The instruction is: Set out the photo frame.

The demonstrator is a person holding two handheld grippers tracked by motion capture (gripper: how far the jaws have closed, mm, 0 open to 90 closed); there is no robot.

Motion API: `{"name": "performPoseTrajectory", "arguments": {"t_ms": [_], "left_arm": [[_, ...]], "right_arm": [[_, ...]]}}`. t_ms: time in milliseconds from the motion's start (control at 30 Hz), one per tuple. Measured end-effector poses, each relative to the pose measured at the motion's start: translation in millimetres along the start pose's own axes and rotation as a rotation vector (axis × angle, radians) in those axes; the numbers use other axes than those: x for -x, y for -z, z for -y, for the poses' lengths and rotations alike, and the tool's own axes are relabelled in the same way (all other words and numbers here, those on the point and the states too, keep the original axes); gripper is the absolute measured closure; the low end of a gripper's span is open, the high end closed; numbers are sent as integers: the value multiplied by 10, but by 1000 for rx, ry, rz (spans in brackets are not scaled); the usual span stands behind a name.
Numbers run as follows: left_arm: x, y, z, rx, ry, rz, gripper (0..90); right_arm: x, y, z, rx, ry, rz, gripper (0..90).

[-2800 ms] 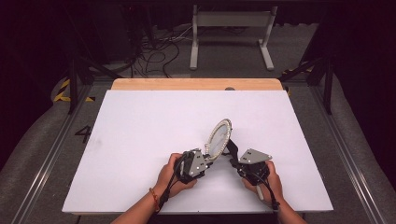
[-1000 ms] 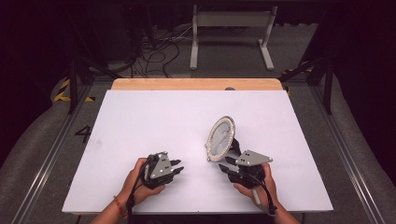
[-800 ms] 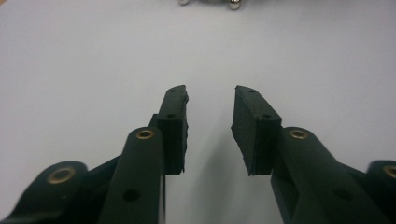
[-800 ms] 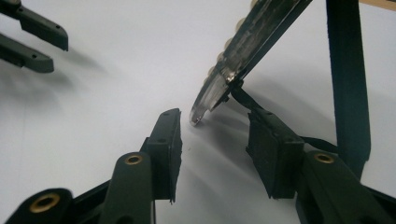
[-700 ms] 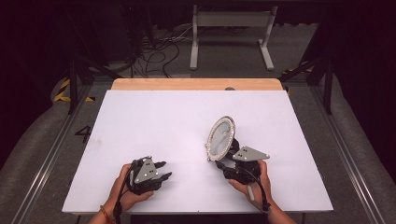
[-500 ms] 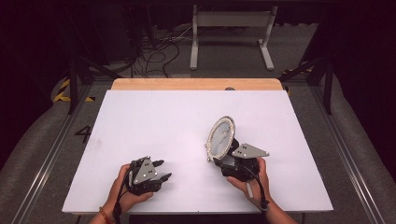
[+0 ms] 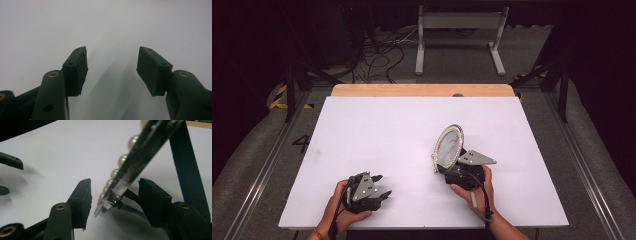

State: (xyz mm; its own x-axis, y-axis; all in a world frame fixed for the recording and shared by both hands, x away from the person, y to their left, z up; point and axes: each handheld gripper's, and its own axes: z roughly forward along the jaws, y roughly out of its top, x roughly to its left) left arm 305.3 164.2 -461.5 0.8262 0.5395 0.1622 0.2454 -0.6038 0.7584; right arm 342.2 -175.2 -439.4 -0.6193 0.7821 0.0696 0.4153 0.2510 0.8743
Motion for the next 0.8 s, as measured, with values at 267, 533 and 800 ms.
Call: {"name": "performPoseTrajectory", "arguments": {"t_ms": [267,533,800], "left_arm": [[-2,9,0,-1,1,-4,381],[-42,32,21,3,34,-34,285],[-47,-29,-41,4,18,-17,278]], "right_arm": [[20,-23,1,16,-13,4,546],[16,-1,6,12,18,-7,580],[63,79,39,3,33,-42,606]]}}
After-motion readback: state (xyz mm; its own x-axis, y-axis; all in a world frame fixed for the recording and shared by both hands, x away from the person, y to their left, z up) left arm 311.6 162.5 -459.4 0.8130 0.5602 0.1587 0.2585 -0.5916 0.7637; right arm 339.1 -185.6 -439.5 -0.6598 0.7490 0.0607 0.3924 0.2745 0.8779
